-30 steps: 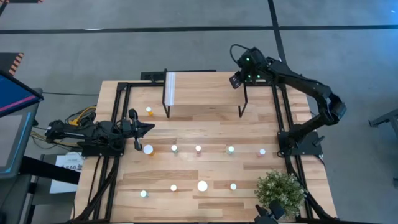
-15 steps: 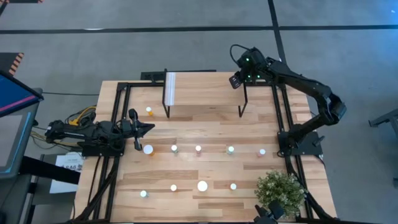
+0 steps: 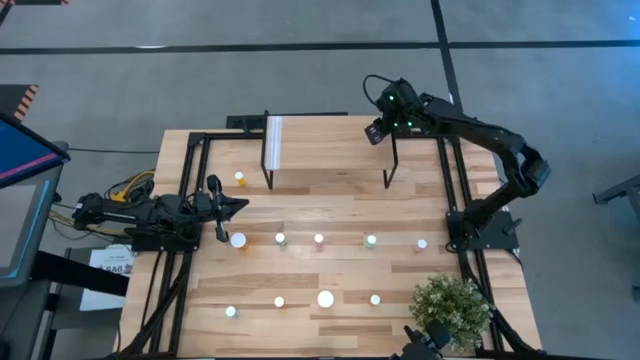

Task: Pick and place medicine bottles onto shelf by color
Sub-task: Put the top pink pill bottle on the shelf, then put the top small orange pill bottle on the shelf

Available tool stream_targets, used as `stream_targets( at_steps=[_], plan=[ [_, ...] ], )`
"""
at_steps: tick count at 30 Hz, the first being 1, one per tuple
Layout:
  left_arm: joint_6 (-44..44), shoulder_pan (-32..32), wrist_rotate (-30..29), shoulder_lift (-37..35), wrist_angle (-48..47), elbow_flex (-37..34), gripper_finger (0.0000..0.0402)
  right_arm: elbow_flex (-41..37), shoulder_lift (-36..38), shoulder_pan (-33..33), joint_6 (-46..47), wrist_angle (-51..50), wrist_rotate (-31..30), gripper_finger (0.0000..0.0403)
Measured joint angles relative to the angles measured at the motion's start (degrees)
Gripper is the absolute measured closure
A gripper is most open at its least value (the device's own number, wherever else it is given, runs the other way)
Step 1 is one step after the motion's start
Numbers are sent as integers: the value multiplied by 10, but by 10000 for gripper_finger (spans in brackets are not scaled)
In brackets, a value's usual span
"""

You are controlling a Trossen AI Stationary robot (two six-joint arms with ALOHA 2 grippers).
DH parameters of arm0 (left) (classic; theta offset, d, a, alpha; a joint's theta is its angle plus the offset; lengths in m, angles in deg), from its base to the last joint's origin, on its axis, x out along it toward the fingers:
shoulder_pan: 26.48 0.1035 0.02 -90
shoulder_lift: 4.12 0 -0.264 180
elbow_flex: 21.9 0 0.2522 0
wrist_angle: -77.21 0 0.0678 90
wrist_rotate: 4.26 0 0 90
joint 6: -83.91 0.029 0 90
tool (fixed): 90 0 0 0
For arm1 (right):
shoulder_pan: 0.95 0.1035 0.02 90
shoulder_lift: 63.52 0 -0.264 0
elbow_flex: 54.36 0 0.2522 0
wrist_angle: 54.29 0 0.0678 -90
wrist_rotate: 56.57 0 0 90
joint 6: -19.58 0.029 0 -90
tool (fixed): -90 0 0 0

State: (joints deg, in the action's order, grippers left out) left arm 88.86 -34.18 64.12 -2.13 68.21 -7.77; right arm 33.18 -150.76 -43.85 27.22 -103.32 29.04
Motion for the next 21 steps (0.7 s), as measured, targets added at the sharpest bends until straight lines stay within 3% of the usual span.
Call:
stream_targets(
  at_steps=[7, 21],
  plan=[
    [0, 0, 0, 0, 0, 0, 401, 0, 2, 0, -2, -1, 0, 227],
    [0, 0, 0, 0, 0, 0, 401, 0, 51, 1, -6, -9, -1, 154]
  ],
)
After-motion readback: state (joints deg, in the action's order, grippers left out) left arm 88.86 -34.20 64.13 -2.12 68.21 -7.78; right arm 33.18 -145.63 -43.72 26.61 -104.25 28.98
